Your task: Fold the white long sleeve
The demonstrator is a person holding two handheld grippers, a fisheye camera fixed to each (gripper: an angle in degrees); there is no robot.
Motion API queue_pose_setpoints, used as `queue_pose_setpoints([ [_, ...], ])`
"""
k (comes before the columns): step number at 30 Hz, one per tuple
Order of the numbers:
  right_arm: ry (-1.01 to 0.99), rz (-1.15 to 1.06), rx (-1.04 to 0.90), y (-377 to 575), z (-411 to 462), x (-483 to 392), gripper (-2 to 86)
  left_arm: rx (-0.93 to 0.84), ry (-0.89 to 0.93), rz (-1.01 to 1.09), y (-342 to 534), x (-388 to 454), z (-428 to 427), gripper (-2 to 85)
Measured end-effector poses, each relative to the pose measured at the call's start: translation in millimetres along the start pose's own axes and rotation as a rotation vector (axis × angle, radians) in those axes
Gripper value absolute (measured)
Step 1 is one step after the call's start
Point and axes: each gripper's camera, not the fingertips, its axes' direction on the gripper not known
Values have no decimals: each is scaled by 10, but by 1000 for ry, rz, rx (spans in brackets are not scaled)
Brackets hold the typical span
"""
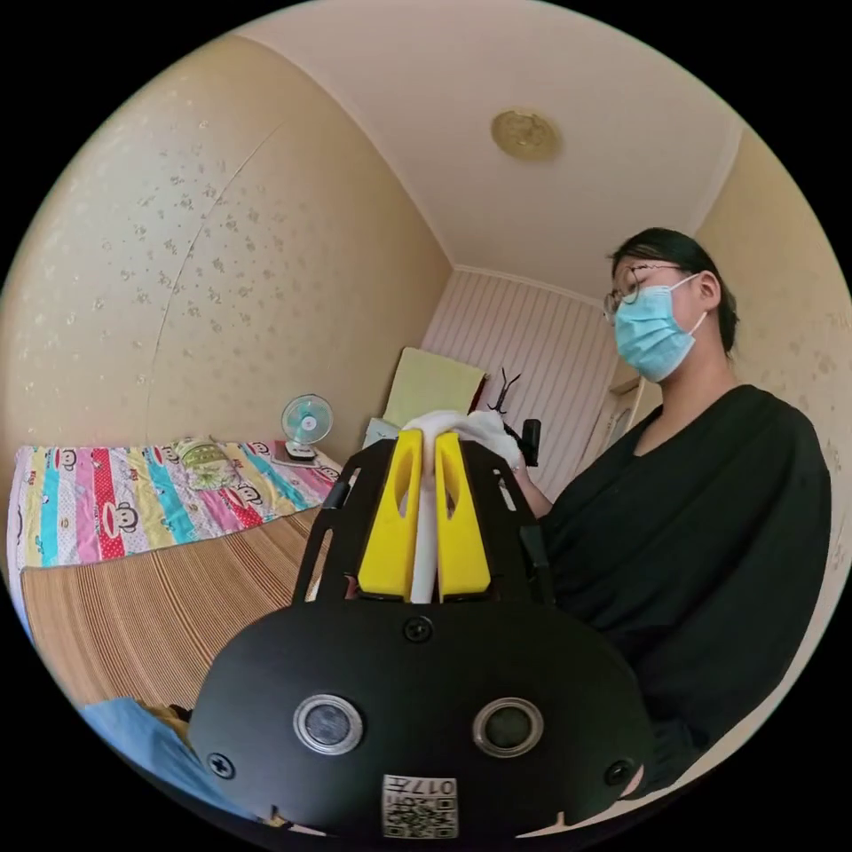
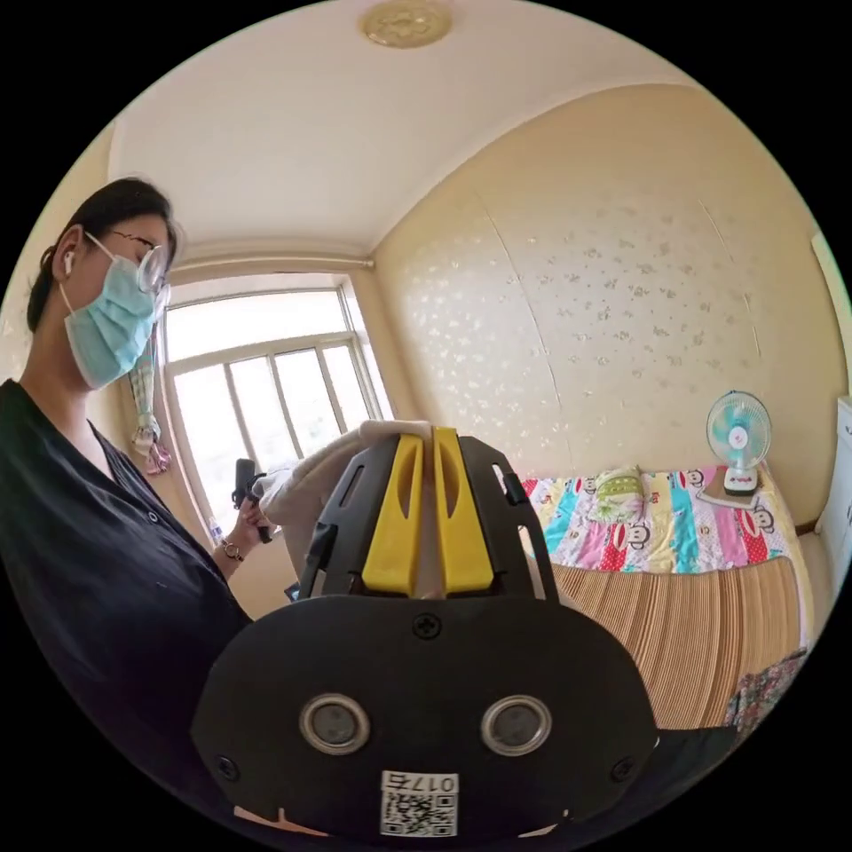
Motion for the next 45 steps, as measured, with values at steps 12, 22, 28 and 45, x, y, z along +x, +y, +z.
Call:
queue_pose_setpoints([
  [12,367,-204,-204,-909,421,-158,28,-164,-290,226,-1257,175,808,16],
  [22,705,480,-842,301,3198,2803,60,-906,-903,-467,-80,-3148,3218,39],
  [28,552,504,-1254,2738,2860,2709,40,-1271,-683,-671,2391,-3154,3276,60],
  [45,905,1371,-1139,4009,214,2592,4,-1017,-526,-1524,4573,-3374,2559,96],
])
